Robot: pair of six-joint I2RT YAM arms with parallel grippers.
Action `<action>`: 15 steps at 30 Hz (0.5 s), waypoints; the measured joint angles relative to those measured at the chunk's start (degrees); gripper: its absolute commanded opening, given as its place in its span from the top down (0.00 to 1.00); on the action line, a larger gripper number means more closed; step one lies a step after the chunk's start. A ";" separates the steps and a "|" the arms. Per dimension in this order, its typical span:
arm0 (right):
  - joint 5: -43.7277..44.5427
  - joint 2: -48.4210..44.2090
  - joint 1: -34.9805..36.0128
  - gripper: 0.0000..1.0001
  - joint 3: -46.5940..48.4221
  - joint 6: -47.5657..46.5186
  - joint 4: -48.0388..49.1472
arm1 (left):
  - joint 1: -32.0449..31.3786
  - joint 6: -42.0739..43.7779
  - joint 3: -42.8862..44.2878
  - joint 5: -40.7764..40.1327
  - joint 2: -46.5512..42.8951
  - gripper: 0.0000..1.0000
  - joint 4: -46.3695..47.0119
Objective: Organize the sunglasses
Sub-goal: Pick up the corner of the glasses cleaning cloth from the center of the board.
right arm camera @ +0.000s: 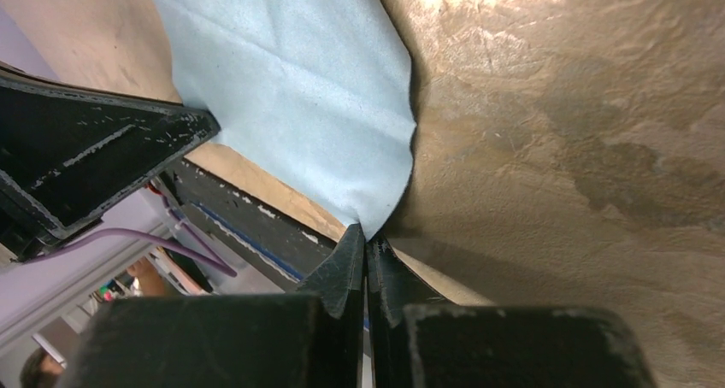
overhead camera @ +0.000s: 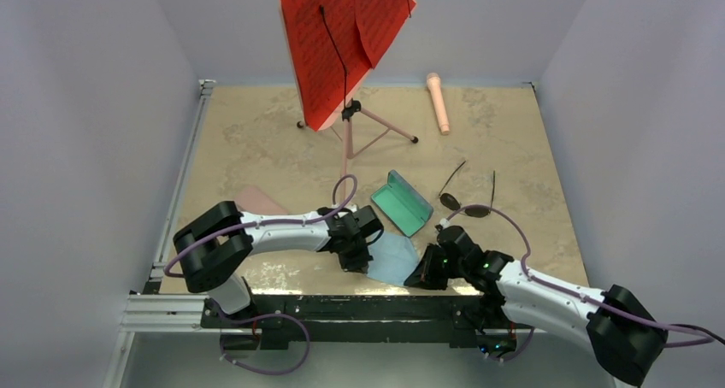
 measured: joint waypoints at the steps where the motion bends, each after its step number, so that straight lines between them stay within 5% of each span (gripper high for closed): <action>1: -0.22 0.09 0.00 1.00 0.02 -0.13 -0.02 | -0.02 0.07 0.11 -0.22 -0.09 1.00 -0.37; 15: -13.49 -11.80 0.04 1.00 8.63 1.16 -6.86 | 0.00 3.32 3.28 0.63 -20.11 1.00 -14.53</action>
